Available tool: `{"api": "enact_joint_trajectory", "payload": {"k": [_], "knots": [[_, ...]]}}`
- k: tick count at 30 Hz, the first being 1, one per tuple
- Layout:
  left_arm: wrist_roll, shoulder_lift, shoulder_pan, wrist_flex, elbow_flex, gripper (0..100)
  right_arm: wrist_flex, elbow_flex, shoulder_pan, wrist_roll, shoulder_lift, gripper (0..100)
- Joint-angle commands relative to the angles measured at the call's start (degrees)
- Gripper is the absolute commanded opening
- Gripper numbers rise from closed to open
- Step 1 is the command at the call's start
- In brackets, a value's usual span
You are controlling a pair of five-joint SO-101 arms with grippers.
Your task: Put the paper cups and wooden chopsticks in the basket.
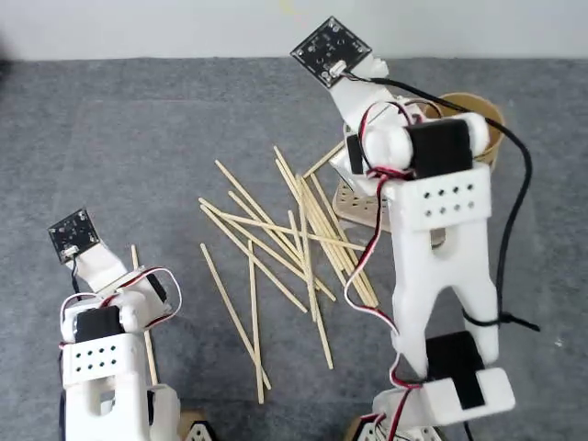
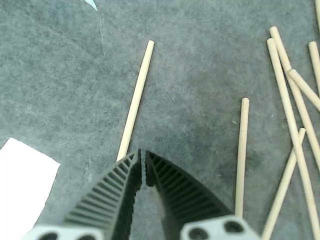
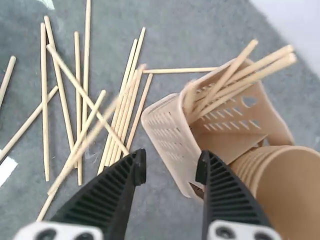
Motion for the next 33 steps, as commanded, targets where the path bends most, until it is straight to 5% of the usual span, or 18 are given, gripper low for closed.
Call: {"api": "enact_joint_trajectory", "payload": {"k": [1,18,33], "knots": [[-0.4,-1.8,-0.4,-0.9,-0.4,1,2.4,-0.7,-0.7,0.1,-5.2,18.0],[-0.5,-1.8,-0.3,-0.9,-0.3,1,1.1,29.0,-9.8,-1.3,-10.6,18.0],[-0.5,-1.8,-0.4,-1.0,-0.3,1,-28.7,49.8,-19.5,-4.6,-5.1,23.1]]}}
